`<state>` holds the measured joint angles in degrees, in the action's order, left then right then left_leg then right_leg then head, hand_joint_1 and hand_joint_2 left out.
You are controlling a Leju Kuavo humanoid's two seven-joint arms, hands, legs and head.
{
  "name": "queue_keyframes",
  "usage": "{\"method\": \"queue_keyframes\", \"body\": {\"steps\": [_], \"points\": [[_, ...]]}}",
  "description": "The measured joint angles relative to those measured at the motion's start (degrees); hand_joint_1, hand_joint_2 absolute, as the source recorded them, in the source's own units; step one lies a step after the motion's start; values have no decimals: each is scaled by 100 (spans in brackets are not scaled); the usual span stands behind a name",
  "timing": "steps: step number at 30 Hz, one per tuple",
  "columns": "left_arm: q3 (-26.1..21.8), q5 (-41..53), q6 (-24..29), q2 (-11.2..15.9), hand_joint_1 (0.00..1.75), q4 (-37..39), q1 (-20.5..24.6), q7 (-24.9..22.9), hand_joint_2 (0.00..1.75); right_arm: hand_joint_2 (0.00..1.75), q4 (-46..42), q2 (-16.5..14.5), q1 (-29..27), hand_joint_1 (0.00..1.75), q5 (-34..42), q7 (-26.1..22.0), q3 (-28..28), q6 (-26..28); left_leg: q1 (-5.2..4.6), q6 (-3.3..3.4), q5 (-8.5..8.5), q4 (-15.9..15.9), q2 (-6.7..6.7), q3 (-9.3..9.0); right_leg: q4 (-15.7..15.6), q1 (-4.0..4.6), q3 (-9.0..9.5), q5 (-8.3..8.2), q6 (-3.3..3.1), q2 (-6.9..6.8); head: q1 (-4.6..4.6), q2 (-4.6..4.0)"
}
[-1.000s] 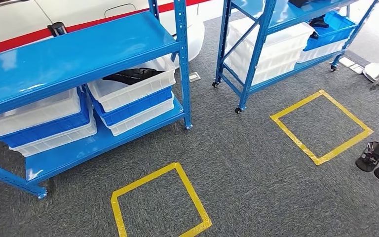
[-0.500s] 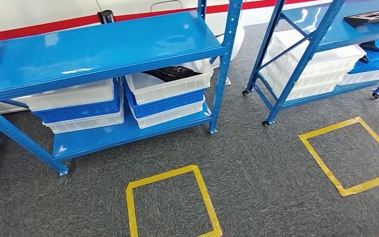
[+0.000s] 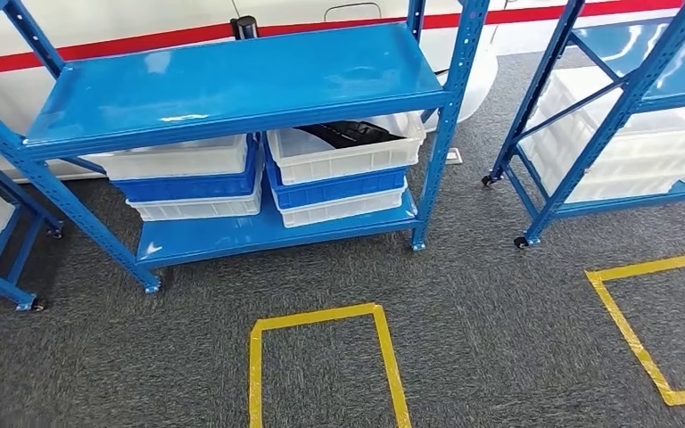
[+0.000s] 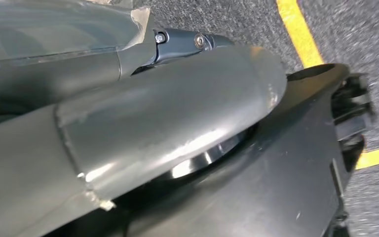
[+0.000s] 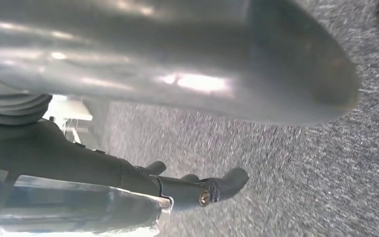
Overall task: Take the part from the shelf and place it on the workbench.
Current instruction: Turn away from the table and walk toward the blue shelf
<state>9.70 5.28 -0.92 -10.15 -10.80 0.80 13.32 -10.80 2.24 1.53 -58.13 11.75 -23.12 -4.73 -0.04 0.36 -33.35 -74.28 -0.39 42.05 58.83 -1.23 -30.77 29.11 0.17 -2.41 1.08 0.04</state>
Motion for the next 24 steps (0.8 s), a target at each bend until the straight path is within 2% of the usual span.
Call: {"method": "queue_keyframes", "body": {"steps": [1, 2, 4, 5, 6, 9, 11, 12, 13, 15, 16, 17, 18, 20, 21, 22, 24], "points": [[0, -5, 0, 2, 0, -1, 0, 3, 0, 0, 0, 1, -2, 0, -5, -10, 0, 8, 7, 5, 59, -6, 14, 6, 0, 5, -7, 8, -8, -62, 0, 0], [0, -12, 0, 4, 0, -1, -1, 5, 0, 0, 0, 2, 3, 0, -8, -26, 0, 15, 12, 23, 205, 213, 28, -113, 0, 10, -7, 17, -9, -109, -1, 0], [0, -31, 1, 10, 0, -2, -7, 7, 0, 0, 0, -1, 30, 0, -10, -72, 0, 28, -8, 100, 509, 979, 100, -554, 0, 28, 9, 39, 6, -165, -2, 0], [1, -38, 1, 13, 0, -2, -10, 9, 0, 0, 0, -4, 45, 0, -10, -92, 0, 32, -25, 138, 591, 1288, 139, -732, -2, 43, 22, 52, 23, -186, -4, 0], [1, -43, 1, 15, 0, -2, -10, 10, 0, 0, 0, -8, 56, 0, -11, -109, 0, 33, -46, 169, 612, 1461, 170, -832, -5, 51, 32, 62, 40, -203, -6, 0], [7, -43, -4, 16, 0, -2, -9, 13, 0, 0, -1, -12, 84, 0, -14, -129, 0, 33, -85, 227, 602, 1534, 146, -855, -40, 44, 72, 67, 103, -254, -9, 0], [10, -43, -7, 8, 0, -3, -19, 13, 0, 0, -2, -12, 88, 0, -15, -132, 0, 33, -49, 281, 679, 1668, 104, -938, -7, 55, 93, 97, 149, -184, -13, 0], [11, -43, -7, 4, 0, -3, -20, 14, 0, 0, -2, -13, 82, 0, -15, -134, 0, 33, -27, 306, 725, 1741, 87, -982, 133, 59, 36, 172, 154, -87, -18, 0], [12, -43, -8, -2, 0, -4, -18, 14, 0, 0, -1, -10, 72, 0, -16, -137, 0, 33, -5, 320, 761, 1792, 72, -1017, 403, 51, -102, 295, 146, 27, -28, 0], [13, -43, -10, -9, 0, -4, -9, 15, 0, 0, 0, 2, 48, 0, -16, -140, 0, 33, -6, 332, 768, 1806, 24, -1022, 1154, 24, -513, 572, 137, 170, -39, 0], [14, -43, -12, -11, 0, -4, -9, 15, 0, 0, 0, 11, 33, 0, -16, -139, 0, 33, -3, 328, 763, 1804, -12, -1024, 1424, 10, -677, 630, 165, 190, -40, 0], [14, -43, -13, -13, 0, -4, -10, 15, 0, 0, 0, 17, 19, 0, -16, -139, 0, 33, 4, 319, 754, 1801, -47, -1031, 1497, -6, -749, 595, 216, 196, -40, 0], [15, -43, -14, -13, 0, -4, -11, 15, 0, 0, 0, 21, 10, 0, -16, -139, 0, 33, 14, 302, 741, 1795, -81, -1043, 1335, -26, -704, 467, 286, 198, -42, 0], [15, -43, -15, -14, 0, -4, -12, 15, 0, 0, 0, 27, 4, 0, -16, -139, 0, 33, 26, 236, 696, 1754, -136, -1062, 579, -84, -398, 108, 421, 208, -55, 0], [15, -43, -15, -13, 0, -4, -11, 15, 0, 0, 0, 29, 8, 0, -16, -139, 0, 33, 19, 193, 654, 1714, -157, -1059, 245, -96, -250, -26, 429, 220, -65, 0], [15, -43, -15, -11, 0, -4, -10, 15, 0, 0, 0, 31, 12, 0, -16, -139, 0, 33, 9, 154, 616, 1678, -170, -1053, 37, -96, -157, -99, 402, 230, -60, 0], [15, -44, -14, -4, 0, -4, -10, 15, 0, 0, 0, 31, 27, 0, -16, -139, 0, 32, 8, 106, 565, 1638, -182, -1042, -43, -68, -108, -125, 281, 241, -42, 0]]}}
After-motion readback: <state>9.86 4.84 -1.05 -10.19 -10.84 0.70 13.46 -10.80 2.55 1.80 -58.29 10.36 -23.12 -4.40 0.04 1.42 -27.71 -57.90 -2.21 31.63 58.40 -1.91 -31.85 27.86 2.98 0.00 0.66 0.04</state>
